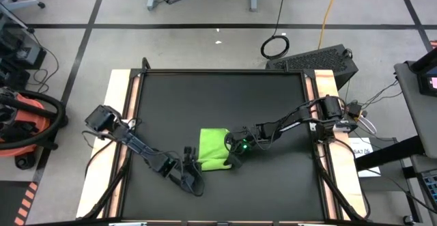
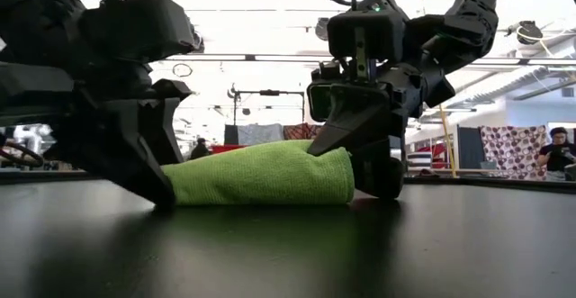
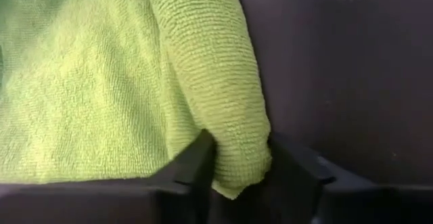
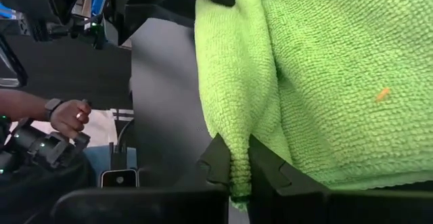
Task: Roll towel
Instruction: Roll the green microfiber towel
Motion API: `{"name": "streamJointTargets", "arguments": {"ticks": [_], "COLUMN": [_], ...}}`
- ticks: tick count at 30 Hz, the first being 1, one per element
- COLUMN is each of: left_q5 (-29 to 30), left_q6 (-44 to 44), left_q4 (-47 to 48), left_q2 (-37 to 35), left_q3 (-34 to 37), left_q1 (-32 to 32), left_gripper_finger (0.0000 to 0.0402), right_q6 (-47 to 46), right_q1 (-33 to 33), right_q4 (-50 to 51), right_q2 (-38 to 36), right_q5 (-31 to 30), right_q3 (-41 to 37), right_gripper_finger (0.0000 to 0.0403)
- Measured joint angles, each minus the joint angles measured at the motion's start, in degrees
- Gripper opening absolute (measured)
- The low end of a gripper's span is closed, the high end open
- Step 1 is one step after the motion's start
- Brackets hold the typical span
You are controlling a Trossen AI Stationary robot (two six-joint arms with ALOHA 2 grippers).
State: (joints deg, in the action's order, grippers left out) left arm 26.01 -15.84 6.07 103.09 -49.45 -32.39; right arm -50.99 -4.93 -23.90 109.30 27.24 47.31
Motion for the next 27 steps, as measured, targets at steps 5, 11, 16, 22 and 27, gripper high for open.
{"name": "streamJointTargets", "arguments": {"ticks": [5,11,16,22,27], "left_q5": [-2.95,-15.11,-30.24,-41.91,-51.38], "left_q6": [0.26,-1.77,-1.5,-1.52,-1.95], "left_q4": [-1.41,-5.02,-8.06,-8.23,-8.09], "left_q2": [0.0,-0.07,-0.02,0.04,0.11], "left_q3": [0.0,-0.01,-0.02,0.02,0.09], "left_q1": [1.13,4.75,8.58,12.99,17.59], "left_gripper_finger": [0.0032,0.0014,0.0014,0.0013,0.0012], "right_q6": [0.34,6.92,13.54,21.29,31.52], "right_q1": [0.0,-0.75,-1.77,-3.94,-8.94], "right_q4": [-1.44,-1.16,0.92,7.47,8.91], "right_q2": [0.02,-1.37,-4.85,-8.95,-11.93], "right_q5": [0.78,1.04,0.71,-1.36,-8.11], "right_q3": [-0.11,-0.37,-0.25,-0.26,-0.22], "right_gripper_finger": [0.0027,0.0097,0.0192,0.0268,0.027]}}
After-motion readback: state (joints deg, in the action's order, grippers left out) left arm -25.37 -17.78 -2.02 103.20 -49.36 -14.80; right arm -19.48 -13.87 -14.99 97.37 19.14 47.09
